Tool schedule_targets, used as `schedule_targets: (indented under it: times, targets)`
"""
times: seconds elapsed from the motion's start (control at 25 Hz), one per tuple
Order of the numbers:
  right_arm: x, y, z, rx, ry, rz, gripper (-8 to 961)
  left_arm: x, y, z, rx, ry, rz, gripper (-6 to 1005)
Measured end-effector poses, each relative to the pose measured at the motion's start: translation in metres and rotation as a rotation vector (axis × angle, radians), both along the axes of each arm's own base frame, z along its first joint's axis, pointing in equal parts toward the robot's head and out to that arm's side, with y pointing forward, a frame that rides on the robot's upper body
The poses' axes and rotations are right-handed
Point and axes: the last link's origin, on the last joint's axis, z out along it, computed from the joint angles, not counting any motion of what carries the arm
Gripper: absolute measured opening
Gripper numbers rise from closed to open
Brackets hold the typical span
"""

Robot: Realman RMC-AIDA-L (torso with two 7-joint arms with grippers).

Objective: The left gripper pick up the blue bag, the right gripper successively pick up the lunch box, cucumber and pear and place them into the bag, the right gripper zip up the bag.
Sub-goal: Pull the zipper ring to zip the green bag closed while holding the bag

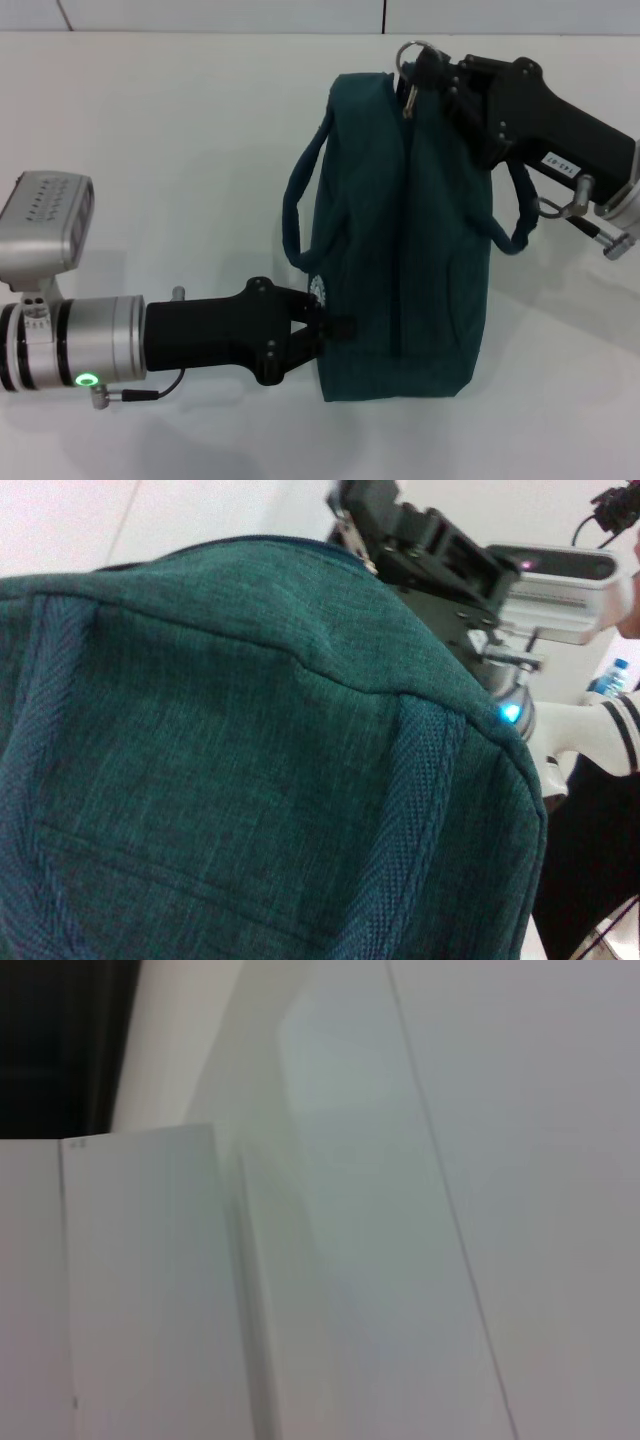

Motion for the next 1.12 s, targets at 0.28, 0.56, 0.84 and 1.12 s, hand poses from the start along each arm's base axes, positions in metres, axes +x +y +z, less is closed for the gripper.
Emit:
schedule_targets:
  times: [0.28, 0.56, 0.84, 1.12]
  targets:
    - [0.006, 0.004, 0.001, -0.003, -0.001, -0.051, 7, -0.003, -0.004, 0.003, -0.023, 0.013, -0.015, 75]
    - [0.01, 0.008, 0.001, 0.007, -0.013, -0.088, 7, -0.007, -0.011, 0.009, -0.038, 0.027, -0.055, 74]
    - [0.015, 0.014, 0.002, 0.024, -0.023, -0.127, 8, -0.01, -0.015, 0.014, -0.051, 0.039, -0.078, 74]
    - [0.018, 0.02, -0.002, 0.03, -0.051, -0.169, 8, -0.01, -0.016, 0.012, -0.065, 0.049, -0.088, 74]
